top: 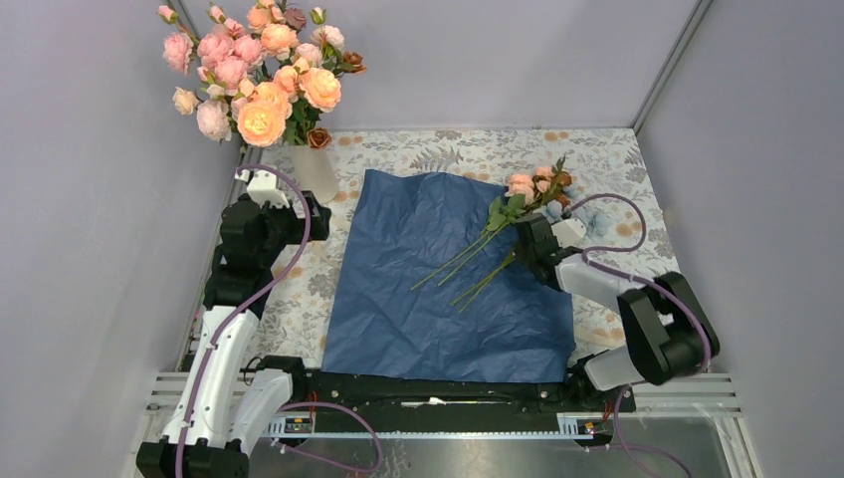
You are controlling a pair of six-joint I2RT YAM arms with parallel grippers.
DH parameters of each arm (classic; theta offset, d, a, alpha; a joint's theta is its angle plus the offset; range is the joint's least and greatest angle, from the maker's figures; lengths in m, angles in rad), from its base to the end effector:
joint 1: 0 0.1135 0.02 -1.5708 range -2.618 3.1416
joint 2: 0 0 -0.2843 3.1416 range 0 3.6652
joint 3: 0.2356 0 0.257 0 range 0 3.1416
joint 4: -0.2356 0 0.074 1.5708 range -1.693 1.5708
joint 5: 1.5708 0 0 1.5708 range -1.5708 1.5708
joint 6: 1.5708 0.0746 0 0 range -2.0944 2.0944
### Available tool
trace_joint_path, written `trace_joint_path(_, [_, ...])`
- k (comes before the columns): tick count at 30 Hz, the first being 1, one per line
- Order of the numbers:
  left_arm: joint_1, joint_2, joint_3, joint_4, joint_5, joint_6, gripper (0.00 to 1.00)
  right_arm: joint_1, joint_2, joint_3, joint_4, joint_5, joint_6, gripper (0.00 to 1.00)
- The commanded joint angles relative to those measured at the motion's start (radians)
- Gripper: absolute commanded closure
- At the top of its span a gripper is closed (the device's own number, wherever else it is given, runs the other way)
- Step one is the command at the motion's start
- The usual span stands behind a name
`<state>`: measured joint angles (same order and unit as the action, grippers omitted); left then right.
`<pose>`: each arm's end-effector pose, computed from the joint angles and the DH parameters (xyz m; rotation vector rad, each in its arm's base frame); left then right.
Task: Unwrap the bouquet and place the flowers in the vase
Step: Pick up the fake flower from the wrapping paper.
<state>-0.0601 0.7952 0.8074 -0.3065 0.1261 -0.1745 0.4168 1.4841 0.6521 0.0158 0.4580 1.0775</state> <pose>0.2108 -0.0221 0.3366 -0.0195 1.8720 -0.2796 0.2918 0.0931 0.1497 0.9402 2.0915 0.2244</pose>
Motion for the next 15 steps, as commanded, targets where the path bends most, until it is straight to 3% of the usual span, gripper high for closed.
trace_joint_path(1, [-0.003,0.005,0.001,0.021,-0.003,0.009,0.01,-0.006,-0.152,-0.022,-0.042,0.074,-0.001,1.00])
trace_joint_path(15, [-0.011,0.000,-0.001,0.026,0.048,0.004,0.01,-0.005,-0.421,-0.048,-0.129,0.082,-0.029,1.00])
